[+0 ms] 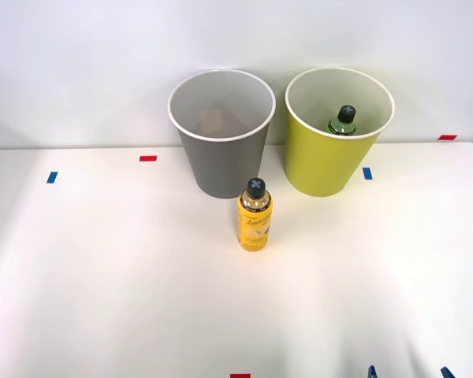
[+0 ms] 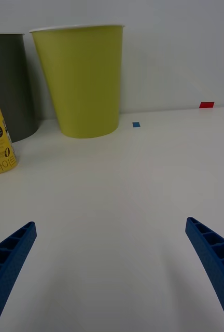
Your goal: Put cans in the gray bin, plastic bottles in the light green bin
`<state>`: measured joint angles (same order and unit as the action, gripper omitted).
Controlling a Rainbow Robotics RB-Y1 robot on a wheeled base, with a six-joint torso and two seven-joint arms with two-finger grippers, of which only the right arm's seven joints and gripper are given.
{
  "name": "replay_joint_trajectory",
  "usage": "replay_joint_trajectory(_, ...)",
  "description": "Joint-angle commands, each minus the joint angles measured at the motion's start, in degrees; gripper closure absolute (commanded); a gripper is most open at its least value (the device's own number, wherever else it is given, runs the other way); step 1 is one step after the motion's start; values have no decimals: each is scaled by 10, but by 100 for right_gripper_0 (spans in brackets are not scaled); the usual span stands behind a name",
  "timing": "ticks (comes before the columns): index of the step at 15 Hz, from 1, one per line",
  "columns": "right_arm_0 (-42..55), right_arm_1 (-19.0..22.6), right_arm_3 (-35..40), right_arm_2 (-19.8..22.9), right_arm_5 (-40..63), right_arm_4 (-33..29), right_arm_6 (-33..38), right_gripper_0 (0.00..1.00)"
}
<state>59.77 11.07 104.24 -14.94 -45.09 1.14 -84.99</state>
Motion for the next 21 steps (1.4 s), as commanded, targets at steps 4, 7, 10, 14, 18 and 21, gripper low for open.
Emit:
replay_joint_trajectory(4, 0, 0, 0, 0, 0, 0, 0, 0)
replay_joint_trajectory(7, 0, 0, 0, 0, 0, 0, 0, 0)
replay_joint_trajectory(10, 0, 0, 0, 0, 0, 0, 0, 0)
replay_joint_trajectory(14, 0, 0, 0, 0, 0, 0, 0, 0)
replay_joint_trajectory(18, 0, 0, 0, 0, 0, 0, 0, 0)
replay_joint_trajectory(21, 0, 0, 0, 0, 0, 0, 0, 0)
